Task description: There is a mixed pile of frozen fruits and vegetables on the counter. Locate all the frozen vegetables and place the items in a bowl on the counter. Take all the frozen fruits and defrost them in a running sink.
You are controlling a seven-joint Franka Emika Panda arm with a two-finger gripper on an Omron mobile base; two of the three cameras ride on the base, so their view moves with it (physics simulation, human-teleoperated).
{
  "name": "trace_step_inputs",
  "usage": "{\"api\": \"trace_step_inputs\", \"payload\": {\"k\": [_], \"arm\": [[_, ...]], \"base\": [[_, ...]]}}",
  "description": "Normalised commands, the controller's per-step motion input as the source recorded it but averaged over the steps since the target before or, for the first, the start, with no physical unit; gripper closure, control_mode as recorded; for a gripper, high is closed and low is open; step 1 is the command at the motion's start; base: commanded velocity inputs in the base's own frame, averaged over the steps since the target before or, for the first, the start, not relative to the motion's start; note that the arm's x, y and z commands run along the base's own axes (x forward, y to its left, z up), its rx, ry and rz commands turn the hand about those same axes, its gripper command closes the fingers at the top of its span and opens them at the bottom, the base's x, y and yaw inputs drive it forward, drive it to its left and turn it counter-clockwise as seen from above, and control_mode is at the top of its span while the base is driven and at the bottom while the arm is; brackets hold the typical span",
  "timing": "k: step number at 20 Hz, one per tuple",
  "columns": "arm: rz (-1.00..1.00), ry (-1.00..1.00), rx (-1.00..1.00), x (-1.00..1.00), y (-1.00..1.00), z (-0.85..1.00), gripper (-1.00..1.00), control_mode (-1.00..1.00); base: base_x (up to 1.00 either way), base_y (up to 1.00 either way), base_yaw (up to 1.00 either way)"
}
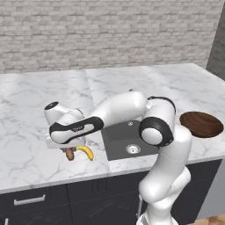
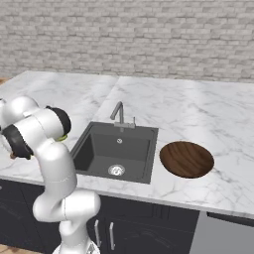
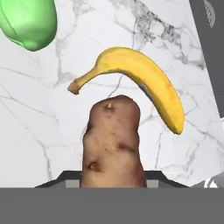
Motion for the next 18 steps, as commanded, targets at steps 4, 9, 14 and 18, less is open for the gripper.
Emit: {"api": "trace_step_inputs", "payload": {"k": [4, 9, 14, 18], "arm": [[0.01, 0.0, 0.0, 0.0, -0.47, 0.16, 1.0, -1.0], [0.01, 0.01, 0.0, 0.0, -0.4, 0.27, 1.0, -1.0], [0.03, 0.02, 0.0, 0.01, -0.37, 0.23, 1.0, -1.0], [0.04, 0.01, 0.0, 0.0, -0.43, 0.12, 1.0, -1.0]], "base": [[0.0, 0.0, 0.0], [0.0, 0.0, 0.0], [0.0, 0.0, 0.0], [0.0, 0.0, 0.0]]}}
